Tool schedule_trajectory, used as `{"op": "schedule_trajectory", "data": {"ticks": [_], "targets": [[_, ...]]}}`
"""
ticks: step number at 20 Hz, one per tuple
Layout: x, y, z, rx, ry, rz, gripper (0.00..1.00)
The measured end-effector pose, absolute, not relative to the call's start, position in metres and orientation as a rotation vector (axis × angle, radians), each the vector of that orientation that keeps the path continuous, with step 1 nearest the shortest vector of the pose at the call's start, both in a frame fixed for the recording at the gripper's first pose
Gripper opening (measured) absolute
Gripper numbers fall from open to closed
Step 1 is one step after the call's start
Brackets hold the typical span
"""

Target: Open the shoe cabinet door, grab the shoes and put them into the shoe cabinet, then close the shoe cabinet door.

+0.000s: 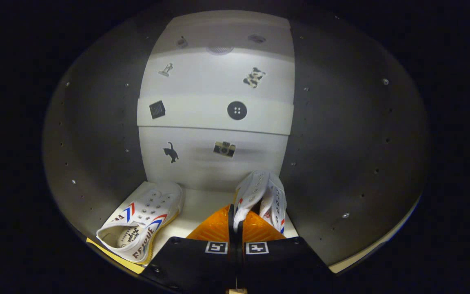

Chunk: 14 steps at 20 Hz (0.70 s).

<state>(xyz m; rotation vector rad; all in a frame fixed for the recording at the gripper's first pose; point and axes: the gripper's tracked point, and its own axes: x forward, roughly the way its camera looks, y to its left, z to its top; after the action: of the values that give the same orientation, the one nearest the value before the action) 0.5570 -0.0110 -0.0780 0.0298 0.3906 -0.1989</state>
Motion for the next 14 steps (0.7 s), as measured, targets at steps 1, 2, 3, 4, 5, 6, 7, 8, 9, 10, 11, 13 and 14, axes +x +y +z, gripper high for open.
{"op": "schedule_trajectory", "data": {"ticks": [1,2,3,4,5,6,7,8,9,10,11,13,14], "targets": [[0.56,-0.009,-0.086,0.052,0.408,-0.187,0.02],[0.563,-0.005,-0.092,0.08,0.424,-0.174,0.02],[0.566,-0.004,-0.095,0.101,0.431,-0.17,0.02],[0.566,-0.002,-0.095,0.106,0.431,-0.174,0.02],[0.569,-0.001,-0.098,0.102,0.432,-0.18,0.03],[0.57,0.001,-0.099,0.102,0.436,-0.183,0.03],[0.569,0.003,-0.102,0.107,0.442,-0.183,0.04],[0.568,0.004,-0.101,0.12,0.441,-0.183,0.06],[0.568,0.005,-0.101,0.132,0.444,-0.179,0.08],[0.564,0.009,-0.098,0.144,0.442,-0.161,0.11],[0.562,0.012,-0.096,0.147,0.437,-0.154,0.11],[0.548,0.013,-0.09,0.144,0.441,-0.152,0.25],[0.54,0.019,-0.085,0.153,0.424,-0.134,0.31]]}}
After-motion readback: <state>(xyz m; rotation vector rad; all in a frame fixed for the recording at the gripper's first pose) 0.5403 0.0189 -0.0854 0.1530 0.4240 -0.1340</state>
